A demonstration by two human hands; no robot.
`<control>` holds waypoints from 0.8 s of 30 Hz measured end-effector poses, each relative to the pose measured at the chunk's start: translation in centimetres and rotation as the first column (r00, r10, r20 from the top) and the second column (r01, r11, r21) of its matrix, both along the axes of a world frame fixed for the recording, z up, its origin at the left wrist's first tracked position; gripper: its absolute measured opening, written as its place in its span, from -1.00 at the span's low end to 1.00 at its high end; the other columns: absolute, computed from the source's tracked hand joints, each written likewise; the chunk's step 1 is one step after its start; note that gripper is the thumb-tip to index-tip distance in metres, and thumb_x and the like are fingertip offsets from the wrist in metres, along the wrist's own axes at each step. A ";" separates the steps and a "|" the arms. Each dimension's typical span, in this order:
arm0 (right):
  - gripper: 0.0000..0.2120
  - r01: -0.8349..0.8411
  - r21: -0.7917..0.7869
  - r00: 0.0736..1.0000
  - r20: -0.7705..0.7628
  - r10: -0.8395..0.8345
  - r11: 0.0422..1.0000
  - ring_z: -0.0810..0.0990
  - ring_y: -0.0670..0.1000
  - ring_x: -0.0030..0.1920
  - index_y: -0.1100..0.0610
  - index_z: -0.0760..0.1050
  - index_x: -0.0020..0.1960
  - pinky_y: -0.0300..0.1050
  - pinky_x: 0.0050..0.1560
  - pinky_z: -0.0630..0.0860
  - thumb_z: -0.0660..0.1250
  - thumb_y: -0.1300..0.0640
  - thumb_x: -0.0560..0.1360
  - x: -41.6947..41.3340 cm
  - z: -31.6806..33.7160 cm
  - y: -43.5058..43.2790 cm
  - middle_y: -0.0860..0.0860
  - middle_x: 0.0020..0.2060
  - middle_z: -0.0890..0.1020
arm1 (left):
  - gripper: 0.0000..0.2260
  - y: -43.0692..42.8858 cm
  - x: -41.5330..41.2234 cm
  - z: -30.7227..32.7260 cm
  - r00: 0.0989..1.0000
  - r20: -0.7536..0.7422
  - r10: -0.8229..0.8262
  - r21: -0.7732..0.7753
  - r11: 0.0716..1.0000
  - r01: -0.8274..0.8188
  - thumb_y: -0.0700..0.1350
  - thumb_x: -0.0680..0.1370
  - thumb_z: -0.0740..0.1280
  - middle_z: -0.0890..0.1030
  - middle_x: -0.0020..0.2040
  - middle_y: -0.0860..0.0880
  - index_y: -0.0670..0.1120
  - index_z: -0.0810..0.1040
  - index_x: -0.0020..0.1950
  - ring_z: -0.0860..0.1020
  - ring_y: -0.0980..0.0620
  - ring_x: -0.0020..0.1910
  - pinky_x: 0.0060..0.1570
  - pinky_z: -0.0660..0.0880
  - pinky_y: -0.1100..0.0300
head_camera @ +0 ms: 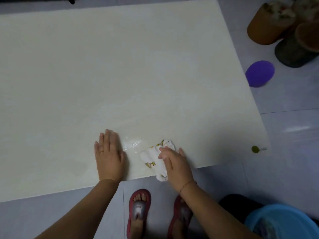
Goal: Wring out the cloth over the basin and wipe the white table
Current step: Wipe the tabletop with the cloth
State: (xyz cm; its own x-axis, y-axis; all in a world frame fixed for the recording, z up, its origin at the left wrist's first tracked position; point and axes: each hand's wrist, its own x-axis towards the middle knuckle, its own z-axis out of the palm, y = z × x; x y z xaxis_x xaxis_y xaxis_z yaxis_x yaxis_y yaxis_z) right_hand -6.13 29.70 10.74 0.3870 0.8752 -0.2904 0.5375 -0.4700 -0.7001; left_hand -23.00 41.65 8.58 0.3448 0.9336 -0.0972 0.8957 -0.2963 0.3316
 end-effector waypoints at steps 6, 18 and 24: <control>-0.62 -0.189 -0.219 0.883 0.390 0.263 0.957 0.59 0.02 -0.01 -0.01 0.56 -0.11 -0.11 0.07 0.35 0.55 -0.09 0.14 -2.5 1.1 0.1 -0.05 -0.11 0.59 | -0.59 -4.8 5.5 2.7 0.857 0.395 0.331 -0.340 0.919 -0.198 -0.46 0.44 0.16 0.54 0.20 -0.08 -0.20 0.54 0.21 0.48 -0.05 0.21 0.18 0.32 0.30; -0.80 0.314 -0.261 0.497 -0.774 -0.392 0.913 0.55 0.05 -0.07 0.18 0.50 0.04 -0.09 -0.05 0.48 0.17 0.38 0.55 3.1 3.3 0.8 0.15 -0.03 0.59 | -0.72 -4.4 9.5 4.6 0.532 0.309 0.789 -0.865 0.465 -0.188 0.04 0.63 0.14 0.61 0.13 -0.04 -0.05 0.54 0.19 0.56 0.01 0.12 0.19 0.45 0.11; -0.67 0.333 -0.384 -0.091 -0.922 -0.376 0.862 0.62 0.14 0.09 0.25 0.50 0.20 0.11 0.12 0.53 0.12 0.25 0.49 8.3 5.2 0.0 0.18 0.09 0.65 | -0.68 -4.5 12.3 5.2 0.605 0.284 0.744 -0.946 0.322 0.049 0.14 0.59 0.22 0.71 -0.03 -0.02 -0.06 0.62 0.07 0.67 0.03 -0.04 -0.05 0.57 0.13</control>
